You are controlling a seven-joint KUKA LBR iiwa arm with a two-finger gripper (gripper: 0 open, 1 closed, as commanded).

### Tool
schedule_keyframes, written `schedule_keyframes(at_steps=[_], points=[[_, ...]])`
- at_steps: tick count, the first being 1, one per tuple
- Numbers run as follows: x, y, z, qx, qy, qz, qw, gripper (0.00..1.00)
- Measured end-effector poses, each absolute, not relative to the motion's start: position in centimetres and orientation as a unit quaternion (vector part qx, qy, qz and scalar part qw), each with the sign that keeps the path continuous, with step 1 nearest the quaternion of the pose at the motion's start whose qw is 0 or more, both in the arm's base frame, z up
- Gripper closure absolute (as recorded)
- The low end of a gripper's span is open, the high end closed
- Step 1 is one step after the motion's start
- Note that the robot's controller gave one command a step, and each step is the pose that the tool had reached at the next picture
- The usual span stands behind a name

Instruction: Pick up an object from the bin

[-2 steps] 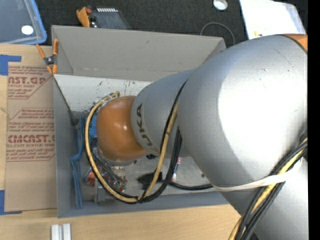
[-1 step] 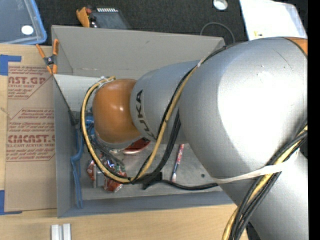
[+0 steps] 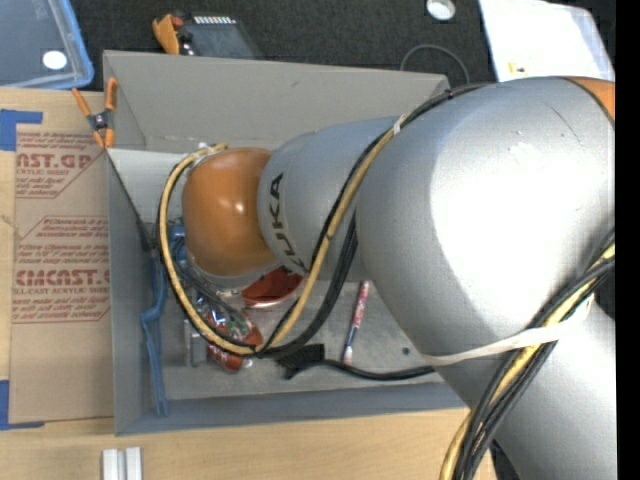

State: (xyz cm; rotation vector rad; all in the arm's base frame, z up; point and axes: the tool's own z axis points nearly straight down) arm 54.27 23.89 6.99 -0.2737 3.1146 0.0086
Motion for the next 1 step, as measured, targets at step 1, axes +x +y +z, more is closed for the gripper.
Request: schedule_keyframes(at_steps=[1], points=[[55.84,22.58,12.12,-0.079,0.997,0.003,0.007,0.0]])
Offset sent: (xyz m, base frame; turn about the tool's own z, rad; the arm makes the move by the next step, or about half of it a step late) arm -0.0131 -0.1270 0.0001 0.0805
